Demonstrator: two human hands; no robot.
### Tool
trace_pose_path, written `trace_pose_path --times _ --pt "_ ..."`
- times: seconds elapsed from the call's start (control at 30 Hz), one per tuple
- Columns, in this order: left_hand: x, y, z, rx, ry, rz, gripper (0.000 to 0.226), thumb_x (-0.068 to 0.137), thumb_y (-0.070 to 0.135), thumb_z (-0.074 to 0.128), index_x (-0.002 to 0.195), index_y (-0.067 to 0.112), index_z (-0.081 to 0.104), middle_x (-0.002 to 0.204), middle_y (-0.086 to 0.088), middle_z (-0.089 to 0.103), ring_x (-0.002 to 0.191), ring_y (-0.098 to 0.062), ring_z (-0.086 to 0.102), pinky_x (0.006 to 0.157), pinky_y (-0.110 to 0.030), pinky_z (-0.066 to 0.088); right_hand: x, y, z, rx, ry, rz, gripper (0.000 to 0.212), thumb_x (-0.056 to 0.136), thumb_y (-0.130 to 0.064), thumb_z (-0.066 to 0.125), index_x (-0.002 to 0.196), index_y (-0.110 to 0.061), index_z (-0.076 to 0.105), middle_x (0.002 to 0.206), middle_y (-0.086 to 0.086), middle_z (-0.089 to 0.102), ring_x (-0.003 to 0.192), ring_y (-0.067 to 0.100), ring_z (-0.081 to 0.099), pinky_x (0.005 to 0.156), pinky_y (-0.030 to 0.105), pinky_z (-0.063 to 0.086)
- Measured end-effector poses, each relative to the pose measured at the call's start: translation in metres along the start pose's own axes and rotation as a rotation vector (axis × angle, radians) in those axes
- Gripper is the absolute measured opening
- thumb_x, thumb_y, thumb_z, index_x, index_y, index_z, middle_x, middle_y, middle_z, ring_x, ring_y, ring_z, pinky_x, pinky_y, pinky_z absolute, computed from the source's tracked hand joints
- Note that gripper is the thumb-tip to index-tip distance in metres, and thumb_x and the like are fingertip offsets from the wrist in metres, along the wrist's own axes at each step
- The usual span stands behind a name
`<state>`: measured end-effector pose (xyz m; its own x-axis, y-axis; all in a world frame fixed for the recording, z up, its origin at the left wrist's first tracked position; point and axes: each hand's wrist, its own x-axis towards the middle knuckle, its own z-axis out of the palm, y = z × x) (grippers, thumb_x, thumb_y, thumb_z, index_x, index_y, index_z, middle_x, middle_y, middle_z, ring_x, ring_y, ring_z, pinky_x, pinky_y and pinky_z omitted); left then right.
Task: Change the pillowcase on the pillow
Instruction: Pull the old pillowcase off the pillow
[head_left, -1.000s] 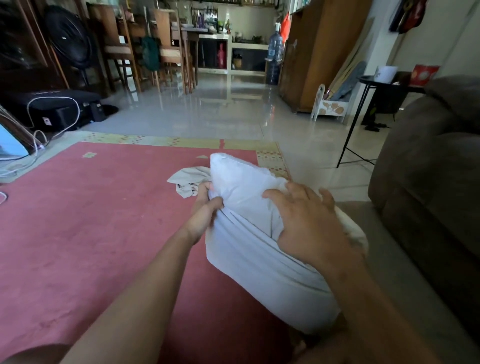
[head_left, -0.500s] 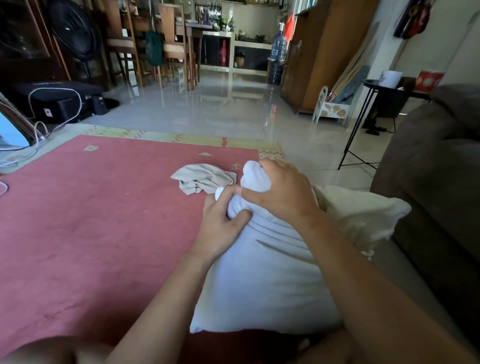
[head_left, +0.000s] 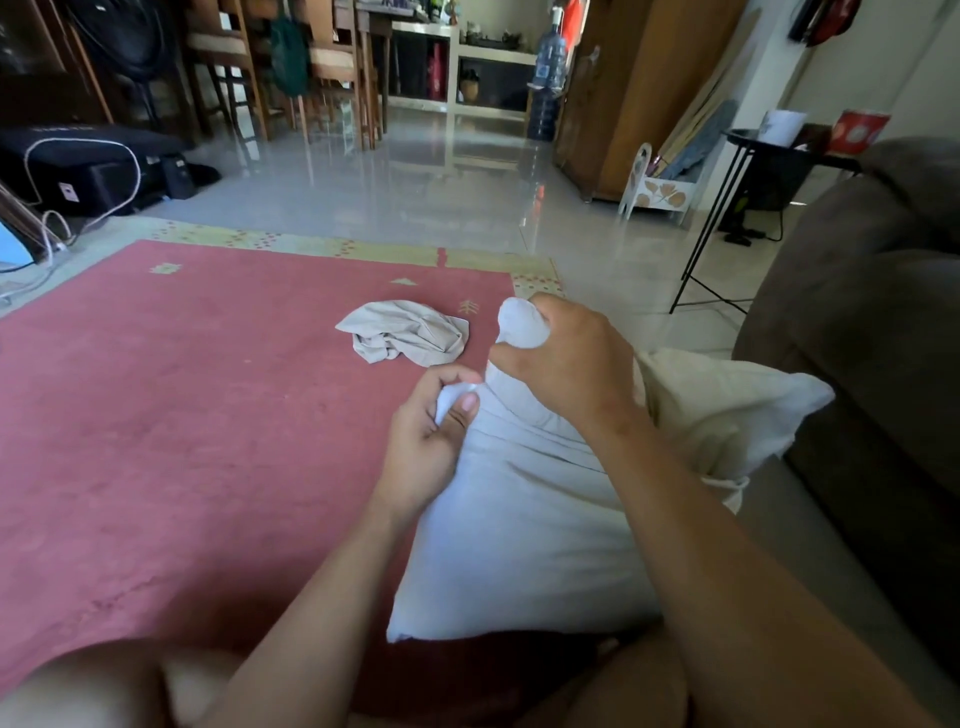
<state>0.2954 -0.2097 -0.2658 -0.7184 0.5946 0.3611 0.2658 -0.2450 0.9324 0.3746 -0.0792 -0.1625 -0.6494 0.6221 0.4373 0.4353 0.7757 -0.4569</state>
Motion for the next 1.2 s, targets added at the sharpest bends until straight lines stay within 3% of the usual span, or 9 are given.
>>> trace_pose_path --times 0.1,0.27,0.37,0.47,0.53,0.63,0.83,1.0,1.2 --pt "-0.014 -0.012 0.001 0.045 0.068 -0.021 0.011 0.096 0.031 0.058 0.105 0.032 0.064 0.103 0.009 0.071 0.096 -0.013 0.065 0.089 -0.041 0.052 0.007 0.008 -0.004 0.092 0.097 0.107 0.050 0.068 -0.059 0.071 0.102 -0.023 0.067 0.098 -0.003 0.070 0.092 0.025 0.064 0.078 0.036 0.052" --pt "-0.058 -0.043 0.001 0.027 0.118 -0.150 0.020 0.093 0.043 0.060 0.106 0.031 0.067 0.106 0.002 0.074 0.099 -0.023 0.069 0.092 -0.058 0.053 0.023 0.028 -0.008 0.183 0.130 0.246 0.038 0.068 -0.052 0.072 0.093 -0.024 0.067 0.091 -0.005 0.066 0.086 0.022 0.063 0.067 0.030 0.047" --pt "-0.077 -0.053 -0.001 0.087 0.144 -0.192 0.018 0.092 0.045 0.057 0.104 0.035 0.066 0.101 0.008 0.074 0.094 -0.012 0.068 0.093 -0.056 0.051 0.024 0.031 0.003 0.249 0.104 0.286 0.035 0.067 -0.050 0.073 0.090 -0.024 0.067 0.089 -0.005 0.067 0.085 0.022 0.063 0.066 0.028 0.044" --pt "-0.063 -0.046 -0.007 0.500 0.150 -0.194 0.027 0.090 0.059 0.039 0.106 0.047 0.056 0.088 0.012 0.070 0.092 -0.004 0.059 0.104 -0.047 0.034 0.024 0.022 0.016 0.272 0.109 0.216 0.036 0.066 -0.052 0.070 0.085 -0.022 0.064 0.085 -0.006 0.067 0.082 0.022 0.064 0.067 0.033 0.050" --pt "-0.053 -0.031 -0.003 0.740 0.146 -0.164 0.038 0.084 0.068 0.035 0.111 0.049 0.053 0.101 0.012 0.056 0.107 -0.011 0.045 0.100 -0.041 0.021 0.026 0.016 0.018 0.241 0.118 0.160 0.039 0.067 -0.053 0.068 0.078 -0.018 0.056 0.078 -0.006 0.062 0.077 0.024 0.060 0.062 0.033 0.045" --pt "-0.051 -0.017 0.016 0.832 0.109 0.060 0.032 0.083 0.066 0.059 0.108 0.046 0.061 0.123 0.000 0.038 0.120 -0.019 0.033 0.101 -0.038 0.024 0.027 0.012 0.017 0.172 0.110 0.108 0.037 0.072 -0.051 0.068 0.069 -0.024 0.044 0.074 -0.006 0.055 0.076 0.024 0.055 0.061 0.030 0.034" --pt "-0.052 -0.038 0.047 0.933 0.123 0.173 0.037 0.089 0.046 0.068 0.124 0.038 0.061 0.148 -0.018 0.026 0.134 -0.036 0.031 0.109 -0.058 0.031 0.029 0.017 0.020 0.107 0.143 0.065 0.032 0.073 -0.054 0.064 0.084 -0.025 0.053 0.082 -0.007 0.062 0.082 0.024 0.059 0.064 0.033 0.043" --pt "-0.053 -0.053 0.058 1.056 0.072 0.333 0.022 0.088 0.044 0.065 0.103 0.028 0.070 0.133 -0.004 0.055 0.131 -0.028 0.044 0.090 -0.059 0.043 0.039 0.021 0.021 0.066 0.195 0.083 0.031 0.074 -0.051 0.064 0.089 -0.025 0.055 0.084 -0.008 0.061 0.082 0.024 0.059 0.067 0.034 0.046" --pt "-0.080 -0.088 0.034 1.133 -0.019 0.359 0.025 0.083 0.037 0.072 0.107 0.030 0.066 0.122 0.009 0.064 0.125 -0.016 0.050 0.095 -0.049 0.039 0.063 0.041 0.031 0.078 0.189 0.180 0.029 0.073 -0.050 0.066 0.085 -0.026 0.055 0.087 -0.010 0.063 0.085 0.021 0.062 0.070 0.033 0.047"
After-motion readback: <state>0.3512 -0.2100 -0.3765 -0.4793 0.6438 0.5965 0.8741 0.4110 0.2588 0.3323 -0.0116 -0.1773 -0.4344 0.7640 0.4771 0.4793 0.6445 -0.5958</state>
